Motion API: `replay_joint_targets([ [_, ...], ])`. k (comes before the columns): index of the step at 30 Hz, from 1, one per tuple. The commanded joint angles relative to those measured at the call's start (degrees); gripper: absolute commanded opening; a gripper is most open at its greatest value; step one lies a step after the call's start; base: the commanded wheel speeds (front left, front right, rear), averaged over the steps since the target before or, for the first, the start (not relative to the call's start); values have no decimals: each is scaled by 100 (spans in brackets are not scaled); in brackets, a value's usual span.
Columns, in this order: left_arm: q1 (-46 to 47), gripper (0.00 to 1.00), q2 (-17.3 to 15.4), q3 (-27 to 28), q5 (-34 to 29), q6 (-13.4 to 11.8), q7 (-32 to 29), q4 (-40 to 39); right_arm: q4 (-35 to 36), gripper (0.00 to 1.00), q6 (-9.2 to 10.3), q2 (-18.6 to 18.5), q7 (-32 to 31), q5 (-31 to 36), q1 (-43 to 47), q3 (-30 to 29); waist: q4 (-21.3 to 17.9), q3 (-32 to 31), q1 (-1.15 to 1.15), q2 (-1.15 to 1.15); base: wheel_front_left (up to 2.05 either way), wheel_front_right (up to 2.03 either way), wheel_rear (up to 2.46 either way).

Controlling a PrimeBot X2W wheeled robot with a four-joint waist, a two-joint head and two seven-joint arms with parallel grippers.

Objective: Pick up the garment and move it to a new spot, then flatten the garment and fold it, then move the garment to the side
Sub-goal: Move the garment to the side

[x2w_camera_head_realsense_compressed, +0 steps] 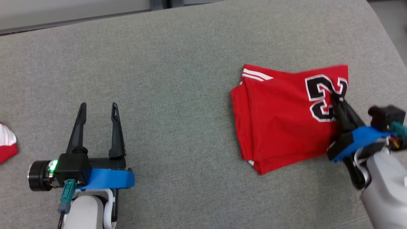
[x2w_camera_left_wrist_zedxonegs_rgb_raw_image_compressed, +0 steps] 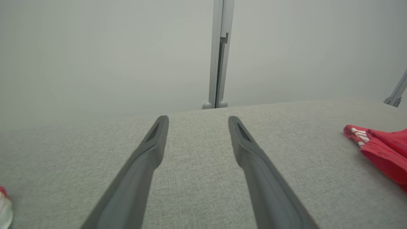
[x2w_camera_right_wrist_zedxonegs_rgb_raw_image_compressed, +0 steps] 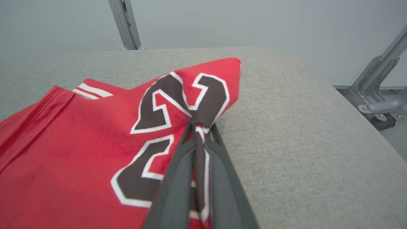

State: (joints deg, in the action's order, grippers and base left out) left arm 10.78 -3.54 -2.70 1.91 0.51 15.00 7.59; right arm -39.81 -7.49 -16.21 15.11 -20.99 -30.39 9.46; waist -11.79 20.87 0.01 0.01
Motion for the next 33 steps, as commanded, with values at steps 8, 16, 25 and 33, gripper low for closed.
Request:
replay_joint_targets([
  [8, 378, 100, -148, -32, -175, -3, 23, -359, -449, 0, -1, -714, 3, -20, -1658, 541, 139, 628, -1, -1, 0, 0, 0],
  [16, 643, 100, -223, -129, -274, -47, 23, -684, -1488, 0, 0, -1507, 3, -268, -2726, 731, 292, 1122, -1, -1, 0, 0, 0],
  [25, 781, 100, -367, -192, -360, -147, 23, -1035, -2221, 0, -1, -1965, 12, -358, -3632, 823, 240, 1571, -1, -1, 0, 0, 0],
  [33, 743, 100, -429, -256, -337, -220, 23, -1047, -2470, 100, -1, -1843, 13, -135, -3776, 751, 222, 1472, -1, -1, 0, 0, 0],
])
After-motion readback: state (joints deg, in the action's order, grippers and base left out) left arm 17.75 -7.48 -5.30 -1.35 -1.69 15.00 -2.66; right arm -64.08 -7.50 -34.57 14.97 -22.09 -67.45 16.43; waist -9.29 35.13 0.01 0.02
